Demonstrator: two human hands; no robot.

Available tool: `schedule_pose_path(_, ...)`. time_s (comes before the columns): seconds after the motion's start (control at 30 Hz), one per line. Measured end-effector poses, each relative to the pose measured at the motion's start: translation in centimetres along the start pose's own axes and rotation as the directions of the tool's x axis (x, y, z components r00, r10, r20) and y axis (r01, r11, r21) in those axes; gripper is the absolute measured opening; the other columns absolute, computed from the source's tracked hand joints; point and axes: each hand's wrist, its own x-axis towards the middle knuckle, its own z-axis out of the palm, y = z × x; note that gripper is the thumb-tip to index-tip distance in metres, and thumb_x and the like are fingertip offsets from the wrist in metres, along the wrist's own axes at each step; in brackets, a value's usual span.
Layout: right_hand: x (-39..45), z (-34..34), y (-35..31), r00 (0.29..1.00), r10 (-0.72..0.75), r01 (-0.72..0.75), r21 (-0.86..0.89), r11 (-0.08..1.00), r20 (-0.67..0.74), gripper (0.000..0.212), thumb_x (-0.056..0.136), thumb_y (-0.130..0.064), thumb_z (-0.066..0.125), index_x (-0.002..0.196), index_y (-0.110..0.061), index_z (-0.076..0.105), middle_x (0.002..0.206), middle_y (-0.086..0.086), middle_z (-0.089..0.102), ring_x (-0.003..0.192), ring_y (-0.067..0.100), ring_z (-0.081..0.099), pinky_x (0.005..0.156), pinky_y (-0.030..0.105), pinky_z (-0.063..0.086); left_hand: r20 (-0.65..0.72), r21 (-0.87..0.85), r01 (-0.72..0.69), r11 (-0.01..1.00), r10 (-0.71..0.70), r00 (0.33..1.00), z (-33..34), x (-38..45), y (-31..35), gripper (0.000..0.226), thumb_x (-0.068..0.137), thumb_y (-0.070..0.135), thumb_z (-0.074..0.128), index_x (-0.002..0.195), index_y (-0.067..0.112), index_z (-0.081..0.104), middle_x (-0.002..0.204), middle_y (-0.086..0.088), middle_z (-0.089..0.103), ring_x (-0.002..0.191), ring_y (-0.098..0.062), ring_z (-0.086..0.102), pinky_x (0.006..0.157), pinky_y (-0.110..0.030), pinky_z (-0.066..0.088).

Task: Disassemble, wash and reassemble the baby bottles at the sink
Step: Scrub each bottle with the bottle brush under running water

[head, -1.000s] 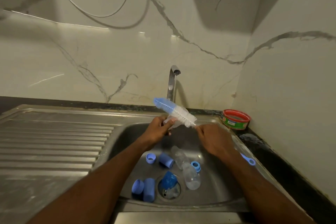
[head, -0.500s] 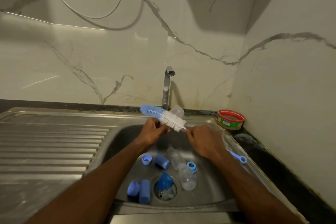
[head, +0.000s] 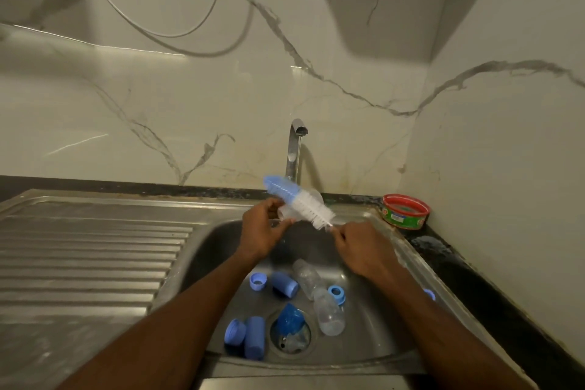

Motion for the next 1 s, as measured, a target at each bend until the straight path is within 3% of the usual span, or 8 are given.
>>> schedule_pose_path(0.13, 0.8, -0.1, 0.8, 0.995, 0.067, -0.067, 0.009, 0.998, -0.077, 0.042, 0.106, -0.041, 0.041, 0.099, -0.016, 0.074, 0.087, 0.001, 0.067, 0.077, 0.015, 0.062, 0.074, 0.031, 0.052, -0.002, 0.18, -0.207, 0.962, 0.21, 0.978, -1.0, 0.3, -0.1, 0.039, 0.079, 0.024, 0.086, 0.113, 0.019, 0.066, 0.11, 0.005, 0.066, 0.098, -0.003, 0.061, 0.085, -0.017, 0.052)
schedule_pose_path(0.23, 0.4, -0.1, 0.4, 1.0, 0.001, -0.001, 0.032, 0.999, -0.004, 0.041, 0.107, -0.04, 0.04, 0.098, -0.015, 0.071, 0.088, 0.002, 0.067, 0.079, 0.015, 0.063, 0.08, 0.034, 0.054, 0.078, 0.23, -0.362, 0.903, 0.354, 0.932, -1.3, 0.2, 0.5, 0.037, 0.081, 0.017, 0.084, 0.113, 0.017, 0.066, 0.116, 0.002, 0.063, 0.104, -0.006, 0.059, 0.089, -0.023, 0.054)
schedule_pose_path(0.4, 0.8, -0.3, 1.1, 0.999, 0.036, -0.036, 0.015, 0.999, -0.022, 0.044, 0.107, -0.04, 0.039, 0.103, -0.014, 0.074, 0.094, 0.005, 0.07, 0.085, 0.017, 0.065, 0.083, 0.033, 0.052, 0.194, 0.35, -0.511, 0.785, 0.473, 0.859, -1.6, 0.0, 1.4, 0.034, 0.083, 0.008, 0.08, 0.114, 0.014, 0.068, 0.118, -0.005, 0.063, 0.103, -0.017, 0.062, 0.086, -0.029, 0.055)
schedule_pose_path(0.5, 0.3, -0.5, 0.4, 0.999, -0.038, 0.038, 0.021, 0.999, 0.014, 0.041, 0.107, -0.041, 0.039, 0.097, -0.017, 0.071, 0.088, 0.001, 0.066, 0.079, 0.013, 0.062, 0.08, 0.031, 0.052, 0.269, 0.397, -0.6, 0.694, 0.537, 0.799, -1.7, 0.1, 1.3, 0.037, 0.08, 0.008, 0.083, 0.114, 0.014, 0.07, 0.115, -0.008, 0.065, 0.1, -0.02, 0.064, 0.081, -0.031, 0.058)
schedule_pose_path(0.63, 0.6, -0.6, 1.4, 1.0, 0.018, -0.018, -0.029, 0.999, -0.025, 0.043, 0.105, -0.044, 0.038, 0.098, -0.018, 0.072, 0.083, -0.002, 0.064, 0.077, 0.013, 0.062, 0.08, 0.035, 0.054, 0.309, 0.406, -0.661, 0.631, 0.586, 0.749, -1.9, 0.0, 2.0, 0.039, 0.077, 0.009, 0.086, 0.113, 0.014, 0.071, 0.114, -0.01, 0.066, 0.097, -0.02, 0.066, 0.078, -0.026, 0.056)
schedule_pose_path(0.77, 0.6, -0.7, 1.3, 0.995, -0.012, 0.006, 0.064, 0.998, 0.103, 0.042, 0.107, -0.046, 0.038, 0.098, -0.02, 0.07, 0.086, -0.001, 0.065, 0.081, 0.013, 0.063, 0.08, 0.031, 0.051, 0.339, 0.423, -0.68, 0.599, 0.591, 0.732, -1.8, 0.2, 1.9, 0.042, 0.078, 0.011, 0.086, 0.116, 0.016, 0.069, 0.116, -0.01, 0.066, 0.097, -0.02, 0.067, 0.077, -0.028, 0.057)
schedule_pose_path(0.9, 0.7, -0.7, 1.9, 1.0, 0.024, -0.024, -0.001, 1.0, 0.01, 0.045, 0.106, -0.044, 0.037, 0.1, -0.016, 0.071, 0.089, 0.001, 0.066, 0.082, 0.015, 0.063, 0.083, 0.035, 0.053, 0.351, 0.428, -0.697, 0.575, 0.605, 0.715, -1.5, 0.2, 2.0, 0.04, 0.078, 0.011, 0.086, 0.115, 0.015, 0.07, 0.114, -0.009, 0.066, 0.097, -0.019, 0.066, 0.074, -0.029, 0.058)
schedule_pose_path(1.0, 0.4, -0.7, 1.3, 0.998, -0.019, 0.015, 0.062, 0.998, 0.063, 0.043, 0.107, -0.044, 0.038, 0.087, -0.019, 0.066, 0.081, 0.0, 0.063, 0.073, 0.01, 0.057, 0.075, 0.03, 0.047, 0.313, 0.424, -0.69, 0.586, 0.62, 0.719, -1.5, 0.4, 1.9, 0.041, 0.077, 0.008, 0.085, 0.115, 0.014, 0.069, 0.114, -0.01, 0.066, 0.097, -0.02, 0.066, 0.073, -0.03, 0.06)
